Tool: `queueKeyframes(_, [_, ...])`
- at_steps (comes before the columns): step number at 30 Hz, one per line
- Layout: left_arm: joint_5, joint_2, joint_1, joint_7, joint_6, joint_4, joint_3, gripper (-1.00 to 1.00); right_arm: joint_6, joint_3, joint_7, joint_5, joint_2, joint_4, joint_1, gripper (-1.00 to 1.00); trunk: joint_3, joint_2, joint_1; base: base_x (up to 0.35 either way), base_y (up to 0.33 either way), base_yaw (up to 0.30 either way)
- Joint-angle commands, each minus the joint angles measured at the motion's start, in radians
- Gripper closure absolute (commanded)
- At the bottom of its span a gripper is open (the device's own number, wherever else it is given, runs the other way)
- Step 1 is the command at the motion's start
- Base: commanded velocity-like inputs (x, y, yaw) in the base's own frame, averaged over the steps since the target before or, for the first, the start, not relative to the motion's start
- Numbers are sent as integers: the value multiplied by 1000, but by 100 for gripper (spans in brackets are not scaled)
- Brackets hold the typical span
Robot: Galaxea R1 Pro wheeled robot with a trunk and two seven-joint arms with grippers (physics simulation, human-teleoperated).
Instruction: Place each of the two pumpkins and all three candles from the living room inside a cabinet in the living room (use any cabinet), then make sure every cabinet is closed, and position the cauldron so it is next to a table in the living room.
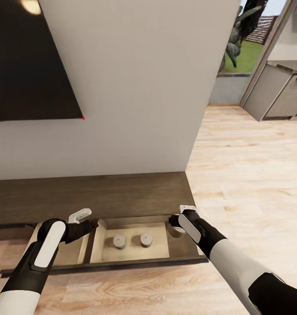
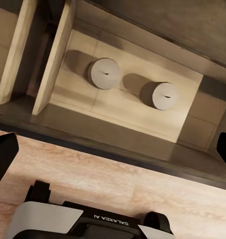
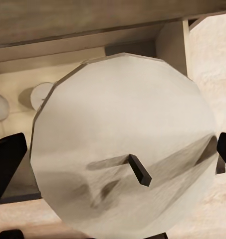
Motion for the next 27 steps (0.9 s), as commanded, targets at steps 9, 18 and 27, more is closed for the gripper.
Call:
queueKeyframes(9, [12,0,-1,8,3,-1,0,-100,1,6,-9,-10,0,-1,-1,100,-1,-1,0,95,0,0])
queueKeyframes(18, [13,0,-1,8,3,-23,2,-100,-1,7,-9,-9,-2,-1,-1,100,-1,-1,0,10,0,0])
queueKeyframes(27, [16,1,-1,8,6,-34,7,-100,-2,7,-9,-9,-4,-1,-1,100,-23,-50,27,0,0,0])
